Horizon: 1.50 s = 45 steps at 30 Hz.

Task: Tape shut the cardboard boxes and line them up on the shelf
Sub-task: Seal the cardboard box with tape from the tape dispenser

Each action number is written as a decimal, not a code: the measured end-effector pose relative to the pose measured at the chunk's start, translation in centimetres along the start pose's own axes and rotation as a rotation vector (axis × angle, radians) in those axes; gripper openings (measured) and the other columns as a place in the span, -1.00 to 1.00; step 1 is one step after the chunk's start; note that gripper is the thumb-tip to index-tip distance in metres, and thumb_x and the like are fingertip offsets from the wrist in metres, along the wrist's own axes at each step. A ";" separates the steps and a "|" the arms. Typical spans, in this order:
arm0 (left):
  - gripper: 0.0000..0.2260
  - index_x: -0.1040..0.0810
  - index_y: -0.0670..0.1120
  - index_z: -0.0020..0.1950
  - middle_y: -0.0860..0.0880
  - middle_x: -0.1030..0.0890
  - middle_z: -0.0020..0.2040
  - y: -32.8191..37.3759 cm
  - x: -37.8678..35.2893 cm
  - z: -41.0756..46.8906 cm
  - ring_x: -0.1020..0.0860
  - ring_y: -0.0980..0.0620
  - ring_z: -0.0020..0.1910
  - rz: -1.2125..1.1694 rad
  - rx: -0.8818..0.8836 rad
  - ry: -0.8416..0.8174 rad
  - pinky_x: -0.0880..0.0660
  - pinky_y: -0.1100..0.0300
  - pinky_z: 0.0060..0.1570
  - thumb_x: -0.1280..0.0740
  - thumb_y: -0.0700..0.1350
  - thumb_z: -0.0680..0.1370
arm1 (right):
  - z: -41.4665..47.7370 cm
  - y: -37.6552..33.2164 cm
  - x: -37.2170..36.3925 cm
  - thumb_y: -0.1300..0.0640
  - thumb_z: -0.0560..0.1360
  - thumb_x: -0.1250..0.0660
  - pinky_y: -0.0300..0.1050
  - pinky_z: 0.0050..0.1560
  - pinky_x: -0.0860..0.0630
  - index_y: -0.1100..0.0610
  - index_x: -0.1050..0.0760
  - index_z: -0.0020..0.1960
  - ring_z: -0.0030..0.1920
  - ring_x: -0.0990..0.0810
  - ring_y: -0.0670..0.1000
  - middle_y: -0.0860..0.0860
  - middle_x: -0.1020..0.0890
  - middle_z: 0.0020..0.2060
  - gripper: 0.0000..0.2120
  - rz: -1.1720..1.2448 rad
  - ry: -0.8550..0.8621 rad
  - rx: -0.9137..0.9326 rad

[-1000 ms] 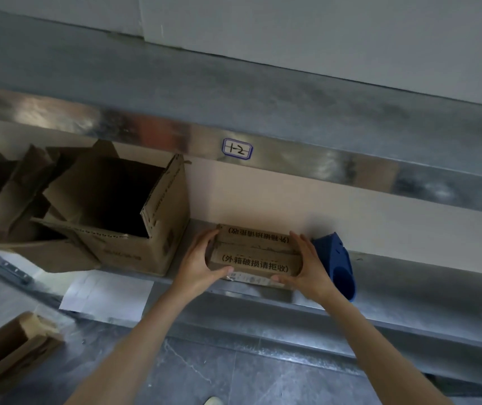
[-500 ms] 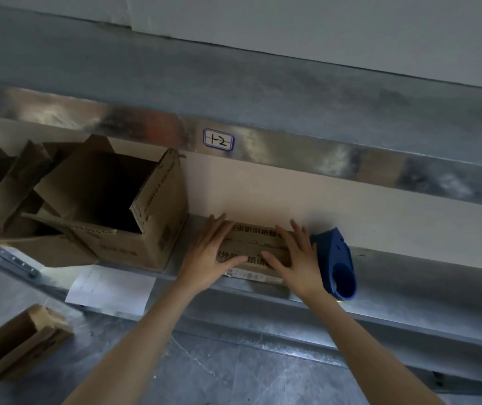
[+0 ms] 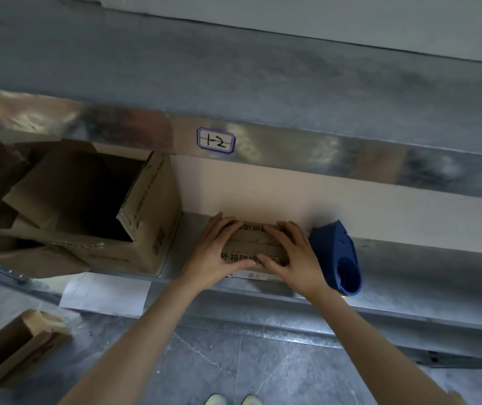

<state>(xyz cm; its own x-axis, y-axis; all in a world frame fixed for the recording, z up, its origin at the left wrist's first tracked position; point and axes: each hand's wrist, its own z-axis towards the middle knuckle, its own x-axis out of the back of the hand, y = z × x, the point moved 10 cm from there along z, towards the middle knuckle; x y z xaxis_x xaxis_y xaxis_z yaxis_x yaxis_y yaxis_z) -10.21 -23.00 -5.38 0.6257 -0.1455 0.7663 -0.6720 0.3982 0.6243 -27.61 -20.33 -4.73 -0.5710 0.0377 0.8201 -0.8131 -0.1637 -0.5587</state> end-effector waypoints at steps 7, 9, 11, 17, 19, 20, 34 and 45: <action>-0.16 -0.27 0.03 0.55 0.17 -0.06 0.60 -2.4 1.2 -2.4 -0.06 0.22 0.56 -0.283 0.124 0.059 -0.13 0.12 0.52 -0.48 0.26 0.35 | -1.2 1.3 0.8 -0.36 0.33 -0.41 -0.61 0.16 -0.22 -0.15 -0.32 0.42 0.33 -0.10 -0.49 -0.26 -0.02 0.50 -0.27 0.316 0.073 -0.145; -0.18 -0.28 0.05 0.55 0.16 -0.09 0.59 -2.7 1.6 -2.7 -0.09 0.23 0.55 -0.309 0.134 0.056 -0.16 0.11 0.52 -0.51 0.20 0.36 | -1.3 1.7 0.7 -0.36 0.32 -0.41 -0.48 0.25 -0.21 -0.18 -0.26 0.46 0.32 -0.12 -0.48 -0.29 -0.02 0.49 -0.22 0.358 0.048 -0.196; -0.18 -0.26 0.08 0.55 0.16 -0.09 0.59 -2.9 1.8 -2.9 -0.08 0.23 0.55 -0.307 0.154 0.043 -0.15 0.12 0.51 -0.50 0.21 0.36 | -1.4 2.0 0.7 -0.35 0.31 -0.43 -0.33 0.31 -0.20 -0.23 -0.15 0.50 0.39 -0.13 -0.35 -0.27 -0.03 0.51 -0.14 0.405 0.017 -0.237; -0.15 -0.19 0.13 0.56 0.22 -0.05 0.58 -2.8 0.8 -3.3 -0.06 0.28 0.53 -0.386 0.228 0.078 -0.12 0.22 0.45 -0.54 0.15 0.37 | -1.5 1.3 -0.5 -0.28 0.23 -0.52 -0.39 0.32 -0.20 -0.10 -0.01 0.56 0.42 -0.14 -0.20 -0.19 -0.02 0.46 0.07 0.351 -0.112 -0.204; -0.16 -0.20 0.12 0.55 0.21 -0.07 0.57 -3.0 0.6 -3.3 -0.09 0.26 0.53 -0.422 0.242 0.078 -0.15 0.19 0.46 -0.55 0.11 0.37 | -1.3 1.0 -0.3 -0.26 0.23 -0.54 -0.59 0.13 -0.27 -0.08 -0.07 0.54 0.30 -0.25 -0.29 -0.19 -0.12 0.37 0.05 0.349 -0.095 -0.180; -0.16 -0.20 0.11 0.54 0.20 -0.08 0.57 -3.0 0.6 -3.2 -0.10 0.25 0.52 -0.429 0.242 0.077 -0.16 0.18 0.47 -0.56 0.10 0.37 | -1.2 0.8 -0.2 -0.25 0.23 -0.55 -0.62 0.07 -0.29 -0.07 -0.10 0.53 0.26 -0.26 -0.36 -0.18 -0.16 0.35 0.02 0.347 -0.084 -0.168; -0.19 -0.29 0.13 0.50 0.15 -0.26 0.52 -4.4 2.3 -3.1 -0.26 0.14 0.47 -0.418 0.275 0.023 -0.27 -0.01 0.48 -0.57 0.13 0.32 | -2.1 1.0 -0.2 -0.34 0.28 -0.45 -0.28 0.35 -0.23 -0.11 -0.09 0.54 0.43 -0.19 -0.09 -0.24 -0.05 0.40 -0.04 0.271 -0.197 -0.152; -0.26 -0.13 0.07 0.60 0.09 0.01 0.62 -0.5 0.7 -2.0 0.18 0.05 0.60 0.287 -0.145 -0.121 -0.11 -0.11 0.54 -0.12 0.40 0.51 | -1.4 -2.8 -2.4 -0.41 0.55 0.20 0.20 0.54 0.14 -0.26 0.03 0.54 0.57 0.22 0.01 -0.11 -0.03 0.58 -0.40 -0.380 -0.164 0.142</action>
<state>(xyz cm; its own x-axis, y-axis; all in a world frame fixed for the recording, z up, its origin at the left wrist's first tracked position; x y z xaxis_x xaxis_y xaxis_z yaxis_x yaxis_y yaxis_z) -8.64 -21.50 -5.49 0.3619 -0.1112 0.9256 -0.7453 0.5619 0.3589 -24.12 -18.55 -5.32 -0.1998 -0.0340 0.9792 -0.9318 -0.3024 -0.2007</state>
